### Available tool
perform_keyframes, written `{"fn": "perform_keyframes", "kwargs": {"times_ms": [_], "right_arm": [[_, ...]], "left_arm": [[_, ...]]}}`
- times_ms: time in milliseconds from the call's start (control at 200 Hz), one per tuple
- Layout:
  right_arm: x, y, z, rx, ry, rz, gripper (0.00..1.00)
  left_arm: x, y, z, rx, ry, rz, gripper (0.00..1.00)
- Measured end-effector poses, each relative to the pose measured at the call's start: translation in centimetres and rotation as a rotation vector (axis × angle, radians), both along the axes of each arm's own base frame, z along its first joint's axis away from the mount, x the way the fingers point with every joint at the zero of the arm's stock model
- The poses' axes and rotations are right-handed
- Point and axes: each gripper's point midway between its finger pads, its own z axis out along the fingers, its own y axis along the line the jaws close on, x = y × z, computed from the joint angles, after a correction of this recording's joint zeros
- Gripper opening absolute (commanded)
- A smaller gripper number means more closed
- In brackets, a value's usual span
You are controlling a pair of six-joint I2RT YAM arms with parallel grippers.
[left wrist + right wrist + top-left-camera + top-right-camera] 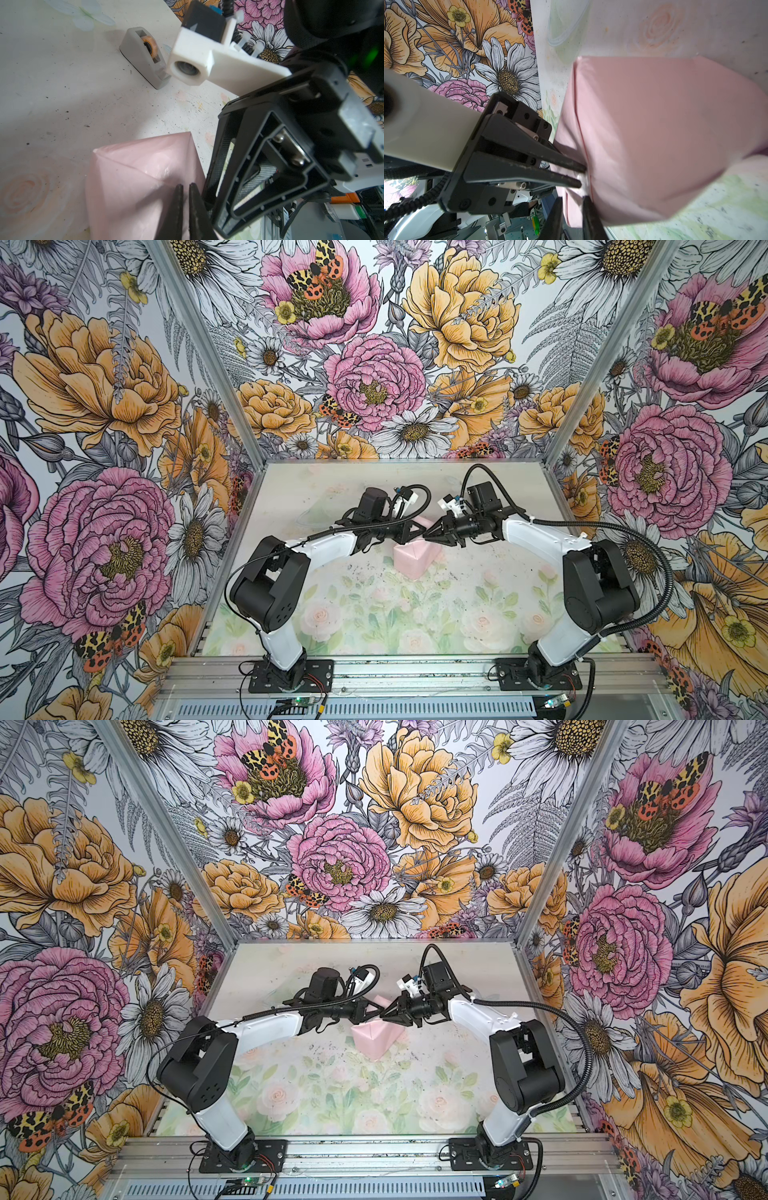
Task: Wrap the gift box in paper
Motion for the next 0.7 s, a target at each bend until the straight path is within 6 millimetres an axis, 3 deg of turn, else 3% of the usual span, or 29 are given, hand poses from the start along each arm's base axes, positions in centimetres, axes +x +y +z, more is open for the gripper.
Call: {"fn": "perform_keyframes", "kwargs": {"times_ms": [700], "right_arm": [[-0.21,-0.1,0.48,0.0,0.001,-0.005,0.19]], "left_arm": [[-0.36,-0.33,0.11,0.002,-0.016,-0.023,0.1]]}}
